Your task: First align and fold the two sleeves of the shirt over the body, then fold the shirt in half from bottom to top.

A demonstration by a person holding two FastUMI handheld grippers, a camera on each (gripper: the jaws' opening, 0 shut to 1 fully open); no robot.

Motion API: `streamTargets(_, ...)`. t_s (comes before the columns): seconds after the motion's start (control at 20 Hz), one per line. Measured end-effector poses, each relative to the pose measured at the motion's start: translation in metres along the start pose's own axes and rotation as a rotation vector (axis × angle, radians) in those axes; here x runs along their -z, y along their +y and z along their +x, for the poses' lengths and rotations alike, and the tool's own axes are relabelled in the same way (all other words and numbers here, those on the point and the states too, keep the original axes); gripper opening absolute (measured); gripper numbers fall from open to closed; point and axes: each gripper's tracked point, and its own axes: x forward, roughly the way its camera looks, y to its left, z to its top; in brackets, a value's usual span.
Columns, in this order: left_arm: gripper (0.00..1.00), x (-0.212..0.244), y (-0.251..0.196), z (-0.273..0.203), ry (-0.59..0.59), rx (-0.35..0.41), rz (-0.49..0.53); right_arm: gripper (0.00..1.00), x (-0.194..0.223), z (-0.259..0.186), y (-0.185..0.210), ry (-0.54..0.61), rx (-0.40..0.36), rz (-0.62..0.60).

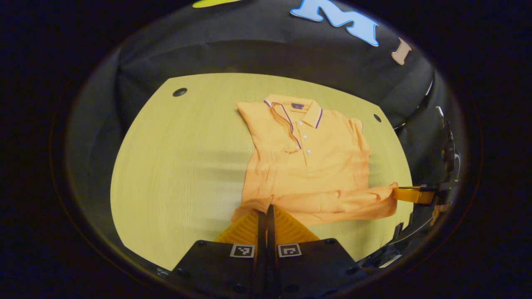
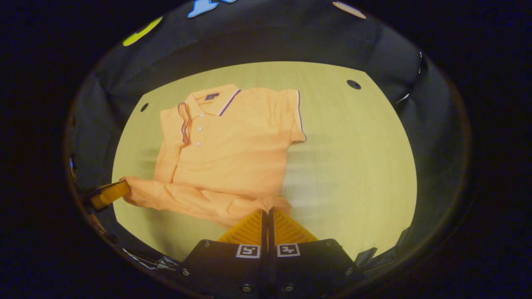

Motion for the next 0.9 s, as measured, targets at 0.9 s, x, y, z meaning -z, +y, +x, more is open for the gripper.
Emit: streamTargets(0.9,0.06,-0.238,-0.003,0.123,-0.251,0.035,-0.054,0.0,-0.242,0.093,-0.016,-0.255,-0.056,0.122)
